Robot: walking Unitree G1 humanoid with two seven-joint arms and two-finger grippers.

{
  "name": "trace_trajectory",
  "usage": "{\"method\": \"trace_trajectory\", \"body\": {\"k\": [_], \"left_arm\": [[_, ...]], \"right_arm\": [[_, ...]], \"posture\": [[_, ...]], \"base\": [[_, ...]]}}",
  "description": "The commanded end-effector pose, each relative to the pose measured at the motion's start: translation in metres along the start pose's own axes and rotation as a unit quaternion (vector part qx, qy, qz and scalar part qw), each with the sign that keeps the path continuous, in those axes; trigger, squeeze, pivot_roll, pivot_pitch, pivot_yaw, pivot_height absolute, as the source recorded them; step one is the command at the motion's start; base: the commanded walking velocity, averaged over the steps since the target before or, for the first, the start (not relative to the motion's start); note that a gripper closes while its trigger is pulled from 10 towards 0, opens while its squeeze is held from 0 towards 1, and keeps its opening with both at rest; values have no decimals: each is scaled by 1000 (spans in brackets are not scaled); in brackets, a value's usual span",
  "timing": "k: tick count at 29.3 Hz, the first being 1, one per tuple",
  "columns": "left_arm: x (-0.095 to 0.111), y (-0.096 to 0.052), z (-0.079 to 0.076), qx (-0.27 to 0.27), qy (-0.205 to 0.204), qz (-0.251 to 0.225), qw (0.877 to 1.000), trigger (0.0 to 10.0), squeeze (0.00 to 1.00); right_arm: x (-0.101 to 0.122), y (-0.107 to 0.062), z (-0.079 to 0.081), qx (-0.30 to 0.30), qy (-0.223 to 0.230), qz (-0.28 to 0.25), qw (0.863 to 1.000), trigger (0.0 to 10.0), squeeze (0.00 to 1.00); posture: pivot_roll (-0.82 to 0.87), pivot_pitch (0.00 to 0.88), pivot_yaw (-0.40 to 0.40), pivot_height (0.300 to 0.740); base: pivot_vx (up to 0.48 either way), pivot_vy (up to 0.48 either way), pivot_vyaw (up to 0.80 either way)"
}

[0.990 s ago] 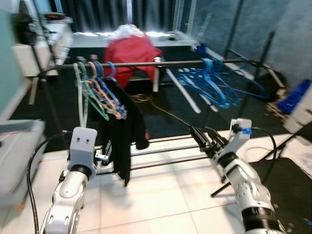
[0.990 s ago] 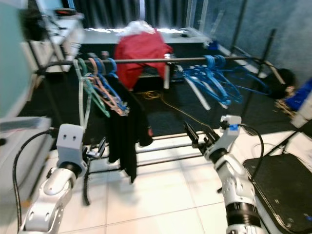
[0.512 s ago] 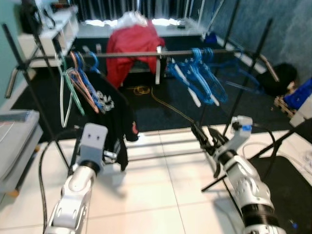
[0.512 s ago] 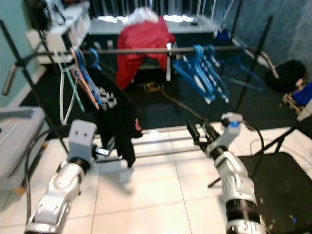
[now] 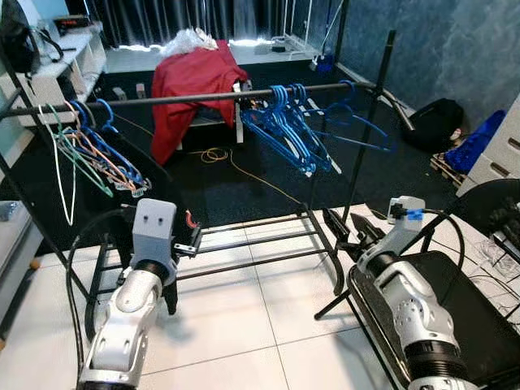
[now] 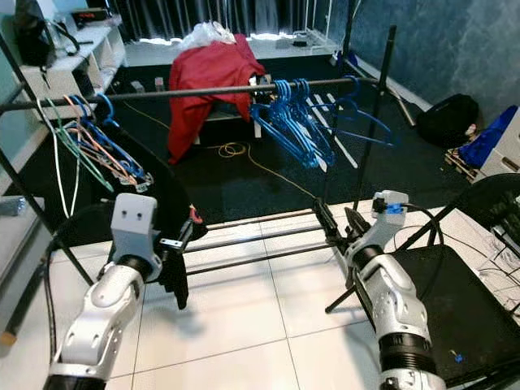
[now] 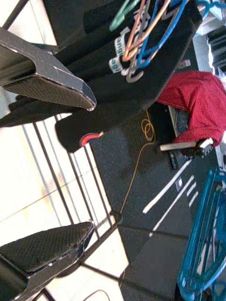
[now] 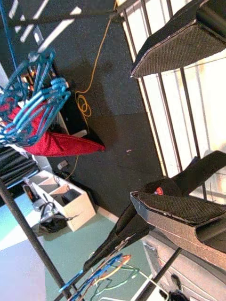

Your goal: Hang hanger

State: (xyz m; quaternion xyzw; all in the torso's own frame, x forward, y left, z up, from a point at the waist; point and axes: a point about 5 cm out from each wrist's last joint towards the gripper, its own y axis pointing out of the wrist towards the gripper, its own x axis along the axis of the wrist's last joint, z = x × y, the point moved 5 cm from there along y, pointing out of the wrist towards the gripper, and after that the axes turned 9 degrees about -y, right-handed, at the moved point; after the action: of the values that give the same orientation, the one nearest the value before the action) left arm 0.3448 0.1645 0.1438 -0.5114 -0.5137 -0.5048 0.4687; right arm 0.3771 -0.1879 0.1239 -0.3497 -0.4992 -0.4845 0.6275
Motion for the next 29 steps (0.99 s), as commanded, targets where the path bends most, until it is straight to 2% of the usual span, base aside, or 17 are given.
{"method": "trace_trajectory", "body": {"k": [1,3,10,11,18,22,25,26,29], "left_arm": [[2,2,-3,-2,-4,-5,1000,10000,0],[5,2,-12,-12,-16,-11,1000,10000,0],[7,2,-24,-29,-30,-15,999,10000,0],[9,2,-30,-38,-38,-16,998,10000,0],[9,2,-34,-39,-47,-17,998,10000,0],[13,2,-43,-46,-74,-19,996,10000,0],[13,2,-43,-46,-74,-19,996,10000,0],[15,2,-47,-46,-89,-22,995,10000,0],[17,3,-49,-44,-95,-24,994,10000,0]], "right_arm": [[-1,1,0,-1,2,2,1000,10000,0],[-1,1,-1,-2,2,2,1000,10000,0],[-1,1,0,-1,-8,5,1000,10000,0],[0,1,0,2,-10,3,1000,10000,0],[0,2,1,5,-10,2,1000,10000,0],[0,1,7,24,-31,4,999,10000,0],[0,1,7,24,-31,4,999,10000,0],[0,1,8,27,-30,4,999,10000,0],[-1,2,8,23,-26,6,999,10000,0]], "posture": [[-62,18,-21,740],[-62,18,-21,740],[-63,16,-22,740],[-62,16,-22,740],[-62,15,-24,740],[-62,15,-24,740],[-62,15,-24,740],[-61,13,-25,740],[-61,13,-25,740]], "base": [[480,0,0],[480,0,0],[480,0,0],[480,0,0],[480,0,0],[438,0,766],[349,0,769],[0,0,769],[0,0,256]]}}
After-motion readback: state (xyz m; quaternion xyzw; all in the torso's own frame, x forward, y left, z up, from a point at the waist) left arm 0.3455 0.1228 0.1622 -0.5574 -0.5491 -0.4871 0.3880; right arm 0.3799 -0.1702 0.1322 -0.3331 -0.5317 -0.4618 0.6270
